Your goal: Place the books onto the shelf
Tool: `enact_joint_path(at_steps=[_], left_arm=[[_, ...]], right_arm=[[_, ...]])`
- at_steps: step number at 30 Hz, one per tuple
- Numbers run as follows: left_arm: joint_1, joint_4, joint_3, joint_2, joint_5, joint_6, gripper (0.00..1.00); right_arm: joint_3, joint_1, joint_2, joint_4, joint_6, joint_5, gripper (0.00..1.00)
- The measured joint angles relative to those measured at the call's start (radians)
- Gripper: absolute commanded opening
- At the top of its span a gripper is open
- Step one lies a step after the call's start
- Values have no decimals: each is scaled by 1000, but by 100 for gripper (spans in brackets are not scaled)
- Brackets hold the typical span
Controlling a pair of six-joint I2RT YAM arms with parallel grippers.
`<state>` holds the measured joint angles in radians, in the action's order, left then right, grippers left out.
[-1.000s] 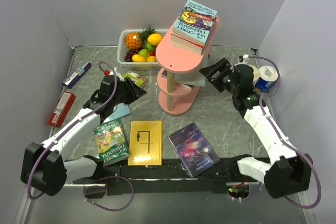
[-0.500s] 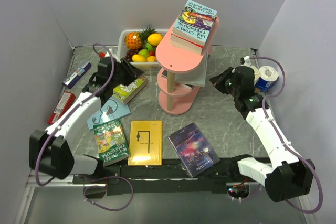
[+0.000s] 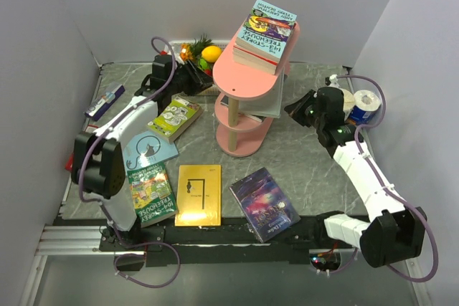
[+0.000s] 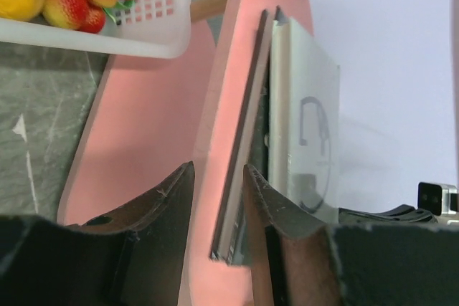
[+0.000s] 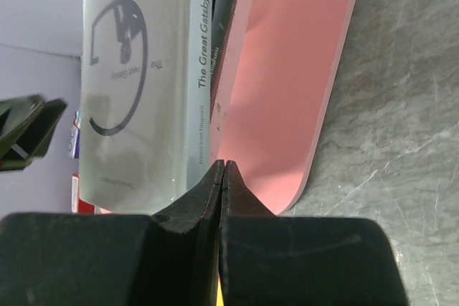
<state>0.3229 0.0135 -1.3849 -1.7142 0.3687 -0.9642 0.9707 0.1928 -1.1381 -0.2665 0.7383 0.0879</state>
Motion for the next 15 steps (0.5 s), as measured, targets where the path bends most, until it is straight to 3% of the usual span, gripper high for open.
enact_joint_path(at_steps=[6,15], left_arm=[[0,-41,-33,-98,88,-35,39],[-1,-85,-58,-113,148,-71,39]], right_arm=[[5,6,-30,0,0,16,0],[11,37,-33,11,-6,34,0]])
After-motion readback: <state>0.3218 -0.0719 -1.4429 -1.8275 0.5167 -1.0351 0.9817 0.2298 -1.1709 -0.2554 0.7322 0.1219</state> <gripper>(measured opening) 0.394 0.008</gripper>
